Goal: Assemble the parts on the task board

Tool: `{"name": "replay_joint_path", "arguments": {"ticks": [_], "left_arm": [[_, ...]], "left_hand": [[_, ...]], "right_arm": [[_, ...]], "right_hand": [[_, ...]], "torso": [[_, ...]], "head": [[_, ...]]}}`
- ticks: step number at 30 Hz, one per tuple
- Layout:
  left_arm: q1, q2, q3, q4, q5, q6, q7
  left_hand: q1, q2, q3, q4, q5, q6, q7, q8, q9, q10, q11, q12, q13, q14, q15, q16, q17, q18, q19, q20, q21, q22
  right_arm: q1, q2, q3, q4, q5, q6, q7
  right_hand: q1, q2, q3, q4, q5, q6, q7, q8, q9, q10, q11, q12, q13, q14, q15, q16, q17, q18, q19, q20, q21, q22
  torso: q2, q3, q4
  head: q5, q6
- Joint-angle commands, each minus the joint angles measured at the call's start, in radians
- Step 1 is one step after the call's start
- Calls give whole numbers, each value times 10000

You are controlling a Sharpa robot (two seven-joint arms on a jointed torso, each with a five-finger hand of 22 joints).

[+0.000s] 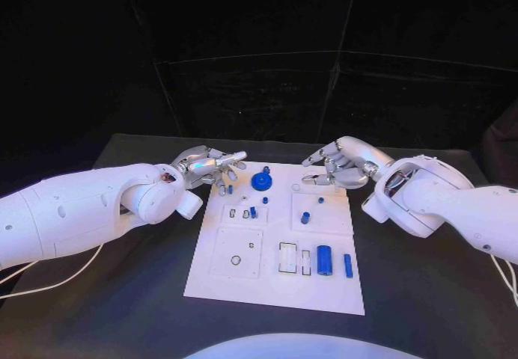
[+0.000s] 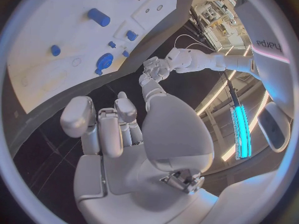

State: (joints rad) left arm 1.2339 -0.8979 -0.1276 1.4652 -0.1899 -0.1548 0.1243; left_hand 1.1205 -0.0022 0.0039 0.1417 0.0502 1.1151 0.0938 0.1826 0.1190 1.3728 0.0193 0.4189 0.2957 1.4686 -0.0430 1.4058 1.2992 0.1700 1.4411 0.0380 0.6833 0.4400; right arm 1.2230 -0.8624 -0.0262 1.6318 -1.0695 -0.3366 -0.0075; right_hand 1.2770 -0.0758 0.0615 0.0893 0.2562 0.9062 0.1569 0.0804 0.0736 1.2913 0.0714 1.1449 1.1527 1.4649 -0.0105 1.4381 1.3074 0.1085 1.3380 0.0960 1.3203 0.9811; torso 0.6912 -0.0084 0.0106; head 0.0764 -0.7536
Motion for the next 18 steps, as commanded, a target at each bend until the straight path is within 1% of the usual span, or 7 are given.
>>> {"name": "replay_joint_path", "arguments": {"ticks": [1, 2, 3, 4, 9, 15, 18], "left_arm": [[145, 10, 12, 115, -2343, 733, -3065], [207, 11, 12, 130, -2547, 865, -3532], [280, 25, 11, 124, -2722, 1039, -3995], [354, 55, 11, 105, -2922, 1236, -4432], [640, 292, 5, -4, -4693, 2112, -5783], [834, 705, -8, -176, -5913, 2863, -6378], [952, 917, -122, -270, -6092, 2793, -6453]], "left_hand": [[-121, 82, -238, 116, -5, 354, -173, 358, 218, 127, -176, 803, 645, 845, -204, 885, 1702, -390, 221, -44, 1857, 2160], [-95, 7, -507, 144, 7, 295, -337, 635, 454, 91, -271, 2214, 1977, 931, -367, 1287, 2210, -505, 380, -159, 2928, 3337], [-33, 309, -877, 330, 119, 124, -258, 1384, 1084, -742, -269, 4267, 3989, 977, -223, 1536, 2550, -631, 243, -295, 4066, 4595], [-30, 427, -900, 381, 1, -131, -275, 1391, 1141, -760, -323, 4633, 4384, 1010, -292, 1619, 2672, -743, 254, -213, 4432, 5091], [-219, 627, -1402, 712, 3, -610, -305, 2114, 1788, -1169, -308, 5526, 5213, 1021, -352, 1649, 2716, -832, 238, -166, 5242, 6075], [-121, 813, -1814, 879, -20, -1030, -375, 2980, 2566, -1224, -380, 6182, 5838, 1021, -415, 1649, 2716, -996, 470, -178, 6206, 7340], [-61, 879, -1967, 914, -24, -1262, -403, 3314, 2902, -1266, -384, 6306, 5944, 1021, -424, 1649, 2716, -999, 453, -197, 6274, 7425]], "right_arm": [[85, -210, 8, -8, 1697, 490, 327], [104, -283, 8, -28, 1750, 508, 316], [120, -345, 9, -47, 1791, 534, 294], [132, -398, 9, -65, 1811, 568, 260], [180, -523, 10, -171, 1705, 636, 84], [209, -514, 10, -379, 1312, 688, -124], [214, -465, 9, -492, 1038, 730, -207]], "right_hand": [[21, 60, 10, -45, 61, 78, 1, 49, 11, -51, -37, -36, -20, 497, -6, -58, 88, -1, -75, -21, -51, -37], [21, 62, 10, -45, 63, 79, 1, 49, 11, -51, -37, -37, -21, 496, -6, -61, 83, 0, -76, -21, -52, -40], [21, 69, 9, -44, 73, 82, -1, 52, 12, -49, -39, -35, -21, 490, -8, -76, 56, 4, -85, -22, -63, -63], [22, 81, 6, -44, 87, 88, -4, 57, 12, -37, -42, -19, -10, 485, -11, -92, 32, 7, -91, -25, -72, -80], [17, 119, -14, -44, 122, 157, -26, 103, 25, 27, -62, 51, 37, 464, -27, -157, -66, 15, -106, -39, -101, -131], [2, 131, -37, -39, 143, 193, -39, 127, 30, 53, -73, 74, 47, 449, -37, -203, -134, 19, -117, -48, -122, -162], [-9, 131, -54, -36, 150, 213, -46, 140, 33, 65, -79, 84, 50, 447, -43, -213, -144, 21, -120, -53, -130, -173]], "torso": [[-175, 50, 6], [-196, 64, -4], [-221, 84, -17], [-233, 93, -22], [-317, 156, -35], [-359, 168, -39], [-365, 166, -18]], "head": [[5, -84], [41, -86], [72, -84], [75, -91], [81, -168], [104, -205], [105, -225]]}}
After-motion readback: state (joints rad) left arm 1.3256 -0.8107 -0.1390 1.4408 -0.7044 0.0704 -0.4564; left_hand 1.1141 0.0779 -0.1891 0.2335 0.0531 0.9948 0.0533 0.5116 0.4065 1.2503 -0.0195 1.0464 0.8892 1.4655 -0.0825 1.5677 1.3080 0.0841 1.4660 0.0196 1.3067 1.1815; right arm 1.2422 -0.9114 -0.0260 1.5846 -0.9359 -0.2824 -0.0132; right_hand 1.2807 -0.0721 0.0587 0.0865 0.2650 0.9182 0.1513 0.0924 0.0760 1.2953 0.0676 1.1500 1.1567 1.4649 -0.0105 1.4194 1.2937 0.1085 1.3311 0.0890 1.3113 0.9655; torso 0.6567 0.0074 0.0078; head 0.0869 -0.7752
